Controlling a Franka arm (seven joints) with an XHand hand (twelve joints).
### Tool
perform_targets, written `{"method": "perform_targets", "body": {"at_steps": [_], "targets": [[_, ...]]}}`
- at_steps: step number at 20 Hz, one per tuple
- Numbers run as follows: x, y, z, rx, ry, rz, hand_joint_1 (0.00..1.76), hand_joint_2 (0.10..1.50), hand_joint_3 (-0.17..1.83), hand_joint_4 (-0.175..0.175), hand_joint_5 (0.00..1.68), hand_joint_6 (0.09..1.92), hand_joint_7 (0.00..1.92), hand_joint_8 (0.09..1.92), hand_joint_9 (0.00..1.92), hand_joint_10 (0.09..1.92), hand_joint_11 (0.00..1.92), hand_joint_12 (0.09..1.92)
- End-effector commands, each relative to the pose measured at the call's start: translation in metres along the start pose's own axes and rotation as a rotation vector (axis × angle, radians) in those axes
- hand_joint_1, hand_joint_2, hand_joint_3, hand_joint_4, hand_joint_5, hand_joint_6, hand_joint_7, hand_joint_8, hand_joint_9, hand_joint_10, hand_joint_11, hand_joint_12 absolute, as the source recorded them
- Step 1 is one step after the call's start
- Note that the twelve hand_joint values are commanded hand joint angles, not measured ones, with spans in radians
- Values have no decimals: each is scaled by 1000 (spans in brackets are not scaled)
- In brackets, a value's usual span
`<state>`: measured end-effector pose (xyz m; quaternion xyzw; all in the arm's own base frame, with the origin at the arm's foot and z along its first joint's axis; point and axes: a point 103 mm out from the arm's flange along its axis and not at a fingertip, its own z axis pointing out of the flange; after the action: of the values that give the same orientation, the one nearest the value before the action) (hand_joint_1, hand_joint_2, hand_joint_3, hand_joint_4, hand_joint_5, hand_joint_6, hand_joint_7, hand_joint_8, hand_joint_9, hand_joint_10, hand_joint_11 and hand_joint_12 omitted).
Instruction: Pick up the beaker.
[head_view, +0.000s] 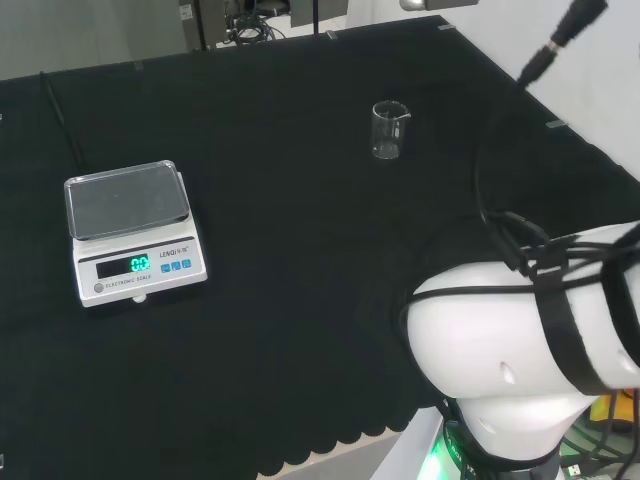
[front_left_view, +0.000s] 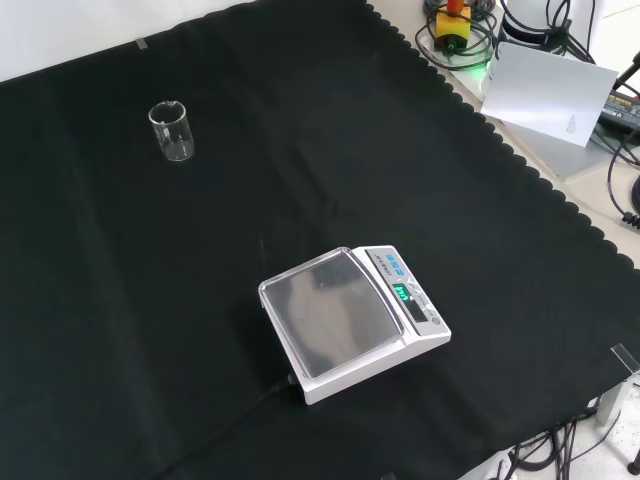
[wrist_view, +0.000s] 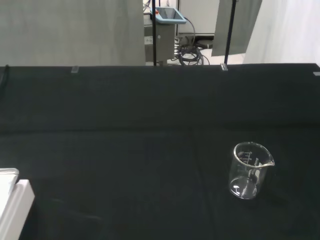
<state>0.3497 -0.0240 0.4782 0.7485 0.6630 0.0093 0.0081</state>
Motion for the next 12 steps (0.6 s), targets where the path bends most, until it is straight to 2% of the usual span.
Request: {"method": "perform_targets", "body": {"at_steps": [1, 5, 8, 12], "targets": [[-60, 113, 103, 113, 27, 85, 490, 687, 249, 5, 111, 87, 92, 673, 215, 822, 0, 1401], [-71, 134, 125, 133, 34, 97, 493, 687, 246, 4, 112, 87, 92, 672, 215, 822, 0, 1400], [-80, 147, 146, 157, 75, 112, 494, 689, 245, 4, 112, 87, 93, 671, 215, 823, 0, 1399], [-86, 163, 180, 194, 72, 119, 495, 690, 242, 3, 113, 87, 95, 671, 218, 824, 0, 1397]]}}
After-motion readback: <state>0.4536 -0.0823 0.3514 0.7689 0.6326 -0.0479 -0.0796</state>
